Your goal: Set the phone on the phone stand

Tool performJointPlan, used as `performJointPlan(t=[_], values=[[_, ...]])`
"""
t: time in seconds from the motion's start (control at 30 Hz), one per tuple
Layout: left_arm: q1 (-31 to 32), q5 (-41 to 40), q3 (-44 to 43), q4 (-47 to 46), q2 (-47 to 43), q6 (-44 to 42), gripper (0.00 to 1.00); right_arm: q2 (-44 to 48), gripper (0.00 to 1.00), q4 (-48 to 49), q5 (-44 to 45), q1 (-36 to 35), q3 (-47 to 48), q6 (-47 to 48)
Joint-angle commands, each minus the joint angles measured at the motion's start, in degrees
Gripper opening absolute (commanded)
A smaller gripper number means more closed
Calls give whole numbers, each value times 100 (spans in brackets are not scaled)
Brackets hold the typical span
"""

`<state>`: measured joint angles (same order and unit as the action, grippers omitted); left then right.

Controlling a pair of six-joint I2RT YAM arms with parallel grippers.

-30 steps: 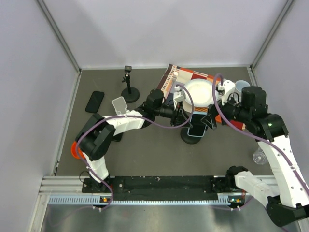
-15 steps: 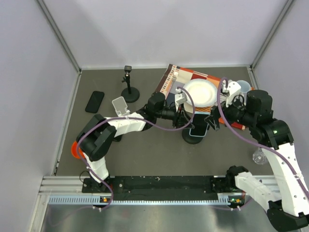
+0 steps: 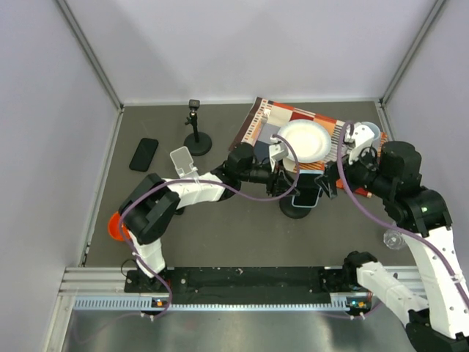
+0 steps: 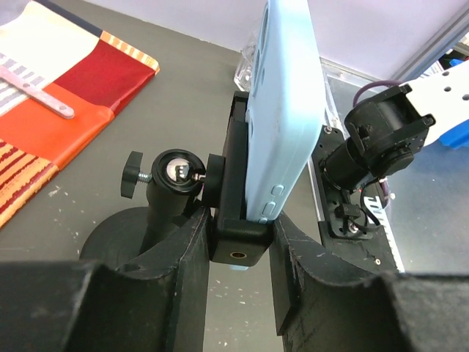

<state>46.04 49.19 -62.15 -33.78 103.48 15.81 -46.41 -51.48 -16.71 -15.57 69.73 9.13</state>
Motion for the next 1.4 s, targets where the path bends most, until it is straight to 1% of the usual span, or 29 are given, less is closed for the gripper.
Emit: performJointPlan(t=[0.0, 0.13, 0.2, 0.27, 0.37, 0.5, 0.67, 0.7, 0.73, 0.8, 0.83, 0.87, 0.93, 0.97, 1.07, 1.13, 1.23, 1.27, 1.3, 1.33, 1.37], values=[[89, 12, -385, -673, 321, 79, 0, 334, 95, 358, 387, 11, -21, -341], [98, 126, -877, -990, 725, 352, 0, 668, 96, 411, 1036, 28, 49, -552], [124, 161, -1254, -938, 970, 361, 0, 756, 97, 411, 1292, 28, 75, -683], [133, 222, -1605, -885, 1138, 413, 0, 905, 99, 455, 1749, 28, 67, -867], [133, 337, -1913, -824, 1411, 466, 0, 1098, 99, 525, 2355, 19, 14, -1148], [133, 381, -2108, -814, 1675, 502, 0, 1362, 99, 710, 2313, 28, -48, -1132], [107, 372, -2135, -578, 1632, 406, 0, 1398, 99, 763, 2190, 28, -39, -1089], [89, 372, -2126, -412, 1597, 396, 12, 1372, 99, 771, 2146, 28, -39, -1088], [80, 381, -2108, -384, 1544, 387, 21, 1354, 99, 771, 2041, 28, -48, -1080], [11, 399, -1942, -322, 1281, 422, 44, 1328, 99, 780, 1961, 19, -91, -1106], [-16, 381, -1854, -340, 1158, 440, 74, 1302, 99, 789, 1909, 28, -109, -1123], [-34, 320, -1688, -314, 896, 431, 87, 1267, 99, 798, 1900, 19, -118, -1202], [-130, 311, -1564, -235, 657, 440, 98, 1240, 99, 868, 1899, 28, -162, -1360], [-165, 267, -1511, -130, 447, 371, 98, 1223, 99, 886, 1899, 28, -179, -1587], [-262, 197, -1336, 82, 16, 325, 98, 1187, 99, 991, 1698, 28, -250, -1765], [-367, 179, -1169, 47, -257, 448, 98, 1161, 99, 1061, 1243, 37, -302, -1774], [-561, 4, -651, 222, -959, 616, 98, 1134, 99, 1158, 916, 28, -416, -1669], [-622, -58, -406, 405, -1353, 572, 98, 1134, 99, 1193, 872, 11, -452, -1634], [-736, -128, -264, 781, -1583, 528, 98, 1117, 99, 1246, 836, 19, -565, -1625], [-798, -433, -115, 1029, -1820, 485, 98, 1073, 99, 1290, 766, 19, -618, -1642], [-851, -593, 122, 1310, -2284, 371, 98, 1029, 99, 1394, 696, -33, -654, -1703]])
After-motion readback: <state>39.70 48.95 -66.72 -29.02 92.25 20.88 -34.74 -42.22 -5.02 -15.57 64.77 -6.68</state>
